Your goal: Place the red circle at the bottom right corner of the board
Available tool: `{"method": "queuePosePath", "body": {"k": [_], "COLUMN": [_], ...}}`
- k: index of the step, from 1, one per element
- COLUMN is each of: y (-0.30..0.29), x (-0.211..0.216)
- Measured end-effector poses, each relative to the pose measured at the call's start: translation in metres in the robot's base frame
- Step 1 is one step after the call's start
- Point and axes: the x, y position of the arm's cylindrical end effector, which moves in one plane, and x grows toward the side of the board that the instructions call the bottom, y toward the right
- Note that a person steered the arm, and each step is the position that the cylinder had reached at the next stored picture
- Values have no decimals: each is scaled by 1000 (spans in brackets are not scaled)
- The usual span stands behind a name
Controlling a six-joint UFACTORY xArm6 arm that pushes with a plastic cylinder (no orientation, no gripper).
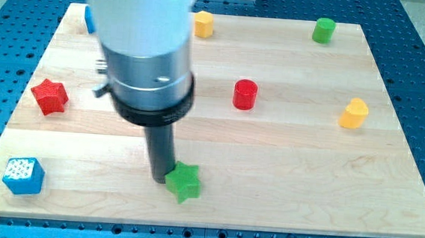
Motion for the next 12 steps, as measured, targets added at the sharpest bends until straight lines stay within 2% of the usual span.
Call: {"method": "queuePosePath", "body": {"k": [2,3,4,5,6,7,8,9,10,11,12], "y": [25,86,164,182,190,159,141,146,115,103,155], "x": [-134,-183,-140,-82,-170,-201,-132,-151,-188,-138,-78]}}
